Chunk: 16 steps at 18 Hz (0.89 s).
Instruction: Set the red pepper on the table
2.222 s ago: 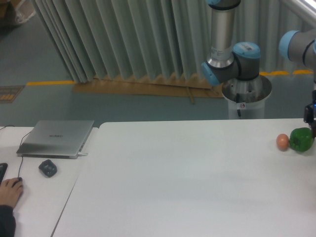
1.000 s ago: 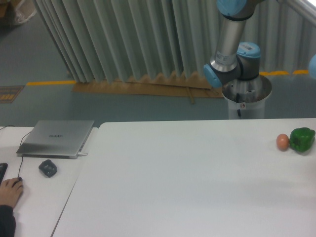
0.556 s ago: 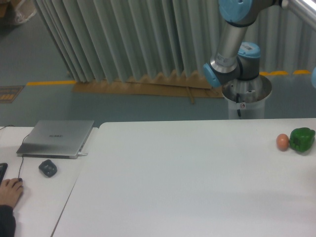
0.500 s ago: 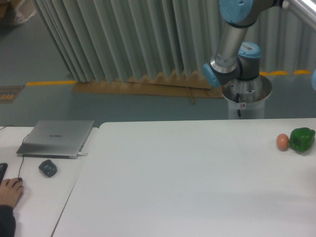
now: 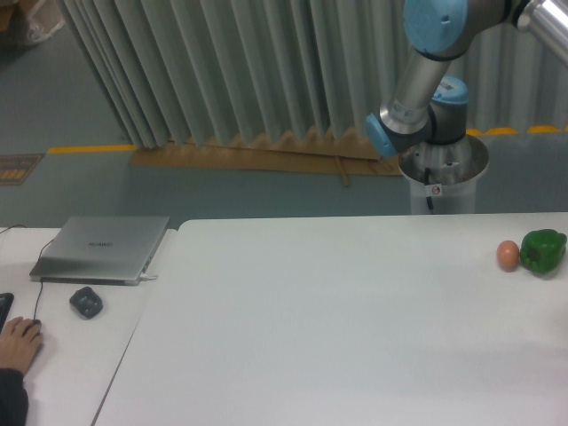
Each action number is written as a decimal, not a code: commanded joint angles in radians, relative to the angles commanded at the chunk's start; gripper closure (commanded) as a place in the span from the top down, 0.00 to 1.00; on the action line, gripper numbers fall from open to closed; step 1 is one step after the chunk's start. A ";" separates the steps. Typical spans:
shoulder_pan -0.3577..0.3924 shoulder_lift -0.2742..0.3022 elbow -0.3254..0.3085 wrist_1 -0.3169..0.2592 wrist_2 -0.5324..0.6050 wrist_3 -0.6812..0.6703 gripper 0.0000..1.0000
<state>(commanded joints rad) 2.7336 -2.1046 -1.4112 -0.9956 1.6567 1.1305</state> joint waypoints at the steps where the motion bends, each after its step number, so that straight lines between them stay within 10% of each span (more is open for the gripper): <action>1: 0.002 0.000 0.000 0.000 0.000 0.000 1.00; 16: 0.005 -0.031 0.006 0.002 0.000 0.000 1.00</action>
<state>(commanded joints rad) 2.7381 -2.1353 -1.4051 -0.9940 1.6567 1.1305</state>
